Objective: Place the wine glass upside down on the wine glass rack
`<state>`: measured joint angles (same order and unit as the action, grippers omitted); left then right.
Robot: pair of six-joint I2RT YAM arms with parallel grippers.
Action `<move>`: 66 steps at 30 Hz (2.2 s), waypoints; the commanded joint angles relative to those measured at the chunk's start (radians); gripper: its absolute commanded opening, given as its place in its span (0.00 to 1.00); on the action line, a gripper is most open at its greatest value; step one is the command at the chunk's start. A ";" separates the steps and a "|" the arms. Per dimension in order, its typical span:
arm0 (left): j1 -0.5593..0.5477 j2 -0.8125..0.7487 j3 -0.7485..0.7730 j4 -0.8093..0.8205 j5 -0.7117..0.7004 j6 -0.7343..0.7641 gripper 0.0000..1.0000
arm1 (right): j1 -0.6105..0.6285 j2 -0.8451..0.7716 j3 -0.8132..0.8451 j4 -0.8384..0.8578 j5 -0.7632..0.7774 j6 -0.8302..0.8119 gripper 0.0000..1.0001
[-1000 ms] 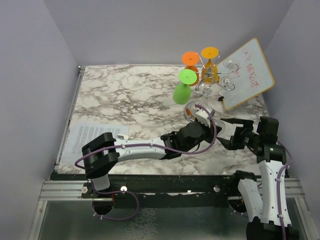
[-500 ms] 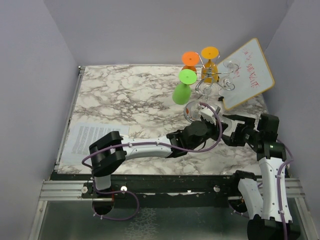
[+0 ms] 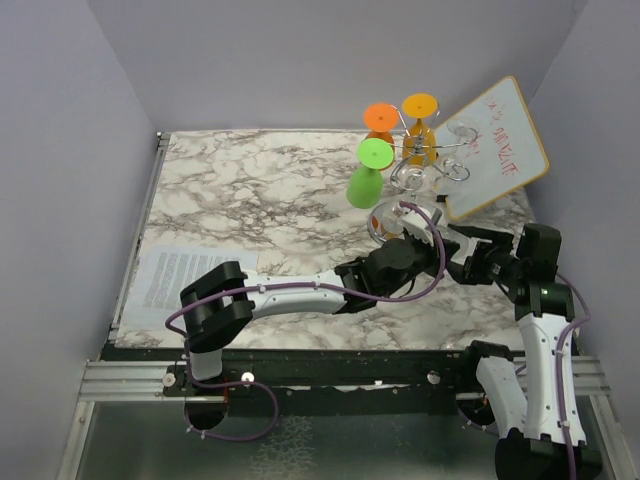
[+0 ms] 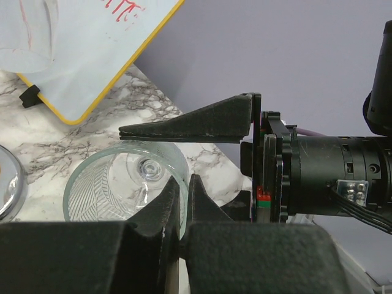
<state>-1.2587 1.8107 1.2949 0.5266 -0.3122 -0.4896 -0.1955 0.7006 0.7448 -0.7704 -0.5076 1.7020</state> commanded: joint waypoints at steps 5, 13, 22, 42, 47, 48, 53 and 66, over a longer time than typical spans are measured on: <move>-0.007 -0.068 -0.040 0.119 0.041 -0.028 0.33 | 0.003 0.010 0.045 0.077 0.125 -0.063 0.35; 0.057 -0.208 -0.215 0.114 0.124 -0.098 0.69 | 0.003 -0.037 -0.030 0.175 0.269 -0.300 0.27; 0.171 -0.378 -0.308 -0.014 0.288 -0.126 0.81 | 0.003 -0.083 -0.106 0.424 0.331 -0.583 0.23; 0.462 -0.541 -0.140 -0.428 0.310 0.039 0.84 | 0.004 -0.009 -0.105 0.934 0.194 -1.192 0.22; 0.570 -0.520 -0.098 -0.435 0.308 0.018 0.84 | 0.003 -0.012 -0.154 1.101 0.131 -1.288 0.21; 0.591 -0.516 -0.093 -0.437 0.282 0.007 0.84 | 0.004 -0.008 -0.156 1.123 0.116 -1.303 0.21; 0.700 -0.496 -0.078 -0.387 0.265 0.003 0.84 | 0.003 0.024 -0.148 1.151 0.061 -1.368 0.20; 0.840 -0.305 0.110 -0.321 0.281 0.024 0.84 | 0.004 0.077 -0.199 1.267 -0.052 -1.499 0.18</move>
<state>-0.4435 1.4570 1.3476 0.1436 -0.0387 -0.4740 -0.1944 0.7685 0.5510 0.3592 -0.4923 0.2596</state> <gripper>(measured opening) 0.844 0.712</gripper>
